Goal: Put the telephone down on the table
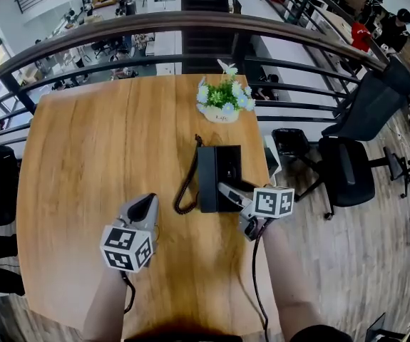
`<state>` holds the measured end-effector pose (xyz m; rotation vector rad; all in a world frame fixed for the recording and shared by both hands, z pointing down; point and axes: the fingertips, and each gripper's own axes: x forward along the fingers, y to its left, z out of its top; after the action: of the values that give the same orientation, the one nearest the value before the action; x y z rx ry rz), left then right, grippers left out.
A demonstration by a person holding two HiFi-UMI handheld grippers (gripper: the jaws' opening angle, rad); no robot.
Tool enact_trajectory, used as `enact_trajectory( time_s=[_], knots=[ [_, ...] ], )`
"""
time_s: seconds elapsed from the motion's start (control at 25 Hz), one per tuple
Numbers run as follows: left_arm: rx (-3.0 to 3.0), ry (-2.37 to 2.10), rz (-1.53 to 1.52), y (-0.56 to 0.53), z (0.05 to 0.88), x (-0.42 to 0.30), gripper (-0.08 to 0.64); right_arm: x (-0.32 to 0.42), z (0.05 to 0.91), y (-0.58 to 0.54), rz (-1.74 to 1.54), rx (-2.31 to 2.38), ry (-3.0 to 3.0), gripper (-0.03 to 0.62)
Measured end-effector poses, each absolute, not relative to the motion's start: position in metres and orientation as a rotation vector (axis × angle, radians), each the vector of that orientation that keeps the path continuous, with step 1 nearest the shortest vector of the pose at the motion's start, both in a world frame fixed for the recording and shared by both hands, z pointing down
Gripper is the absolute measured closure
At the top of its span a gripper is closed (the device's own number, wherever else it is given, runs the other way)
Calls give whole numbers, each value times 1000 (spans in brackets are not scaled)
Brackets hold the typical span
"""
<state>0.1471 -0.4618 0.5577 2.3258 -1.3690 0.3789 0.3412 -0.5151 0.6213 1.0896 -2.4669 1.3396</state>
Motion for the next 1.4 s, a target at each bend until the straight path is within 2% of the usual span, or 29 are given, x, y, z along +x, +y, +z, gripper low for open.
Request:
enact_trajectory(
  time_s=[0.24, 0.6, 0.84, 1.4],
  knots=[
    [2347, -1351, 407, -450, 553, 153, 558, 359, 624, -516, 1241, 1149, -2408, 289],
    [2333, -1347, 402, -426, 547, 151, 558, 367, 612, -508, 1196, 1229, -2402, 290],
    [2318, -1358, 382, -396, 543, 137, 558, 367, 592, -483, 1015, 1259, -2395, 285],
    [2357, -1336, 300, -305, 510, 85, 558, 309, 524, -374, 826, 1328, -2469, 298]
  ],
)
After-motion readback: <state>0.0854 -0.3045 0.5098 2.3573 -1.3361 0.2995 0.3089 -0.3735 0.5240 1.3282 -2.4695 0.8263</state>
